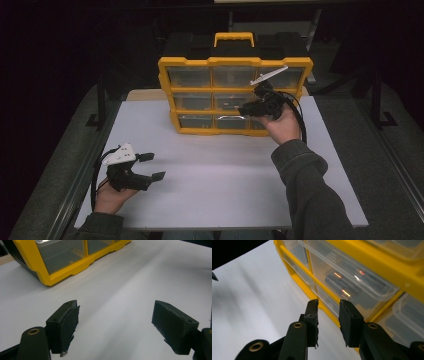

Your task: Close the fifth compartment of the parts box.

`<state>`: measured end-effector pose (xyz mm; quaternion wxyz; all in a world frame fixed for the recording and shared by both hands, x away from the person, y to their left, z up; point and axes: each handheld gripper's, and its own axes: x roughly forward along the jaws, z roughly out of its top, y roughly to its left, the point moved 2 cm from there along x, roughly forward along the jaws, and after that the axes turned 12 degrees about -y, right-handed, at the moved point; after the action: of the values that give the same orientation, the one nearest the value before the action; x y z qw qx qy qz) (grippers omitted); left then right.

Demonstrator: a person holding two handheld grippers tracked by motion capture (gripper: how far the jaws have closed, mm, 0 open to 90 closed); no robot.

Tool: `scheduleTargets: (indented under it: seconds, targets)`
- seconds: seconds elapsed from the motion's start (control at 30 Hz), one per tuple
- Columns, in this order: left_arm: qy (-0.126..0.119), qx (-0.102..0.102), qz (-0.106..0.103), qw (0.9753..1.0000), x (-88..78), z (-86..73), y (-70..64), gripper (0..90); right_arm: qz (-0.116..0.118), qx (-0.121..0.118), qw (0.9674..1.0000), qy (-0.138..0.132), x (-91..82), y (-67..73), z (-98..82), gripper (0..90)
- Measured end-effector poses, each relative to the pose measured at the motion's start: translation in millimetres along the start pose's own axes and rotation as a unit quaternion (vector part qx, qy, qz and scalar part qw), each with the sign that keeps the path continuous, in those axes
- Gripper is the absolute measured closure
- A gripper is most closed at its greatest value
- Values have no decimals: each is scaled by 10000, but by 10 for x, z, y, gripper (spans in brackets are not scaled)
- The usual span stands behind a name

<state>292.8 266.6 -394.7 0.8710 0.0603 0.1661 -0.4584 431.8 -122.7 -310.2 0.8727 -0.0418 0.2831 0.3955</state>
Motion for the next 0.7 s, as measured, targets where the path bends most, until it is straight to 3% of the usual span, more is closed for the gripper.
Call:
scheduleTargets:
  seconds: [0.27,0.7]
  targets:
    - [7,1,-18,10000,12,1,-10,210,162,118,9998,-66,-21,17,-112,621]
    - [-3,-86,-38,10000,33,-1,-21,210,182,159,9995,-203,-98,41,-290,567]
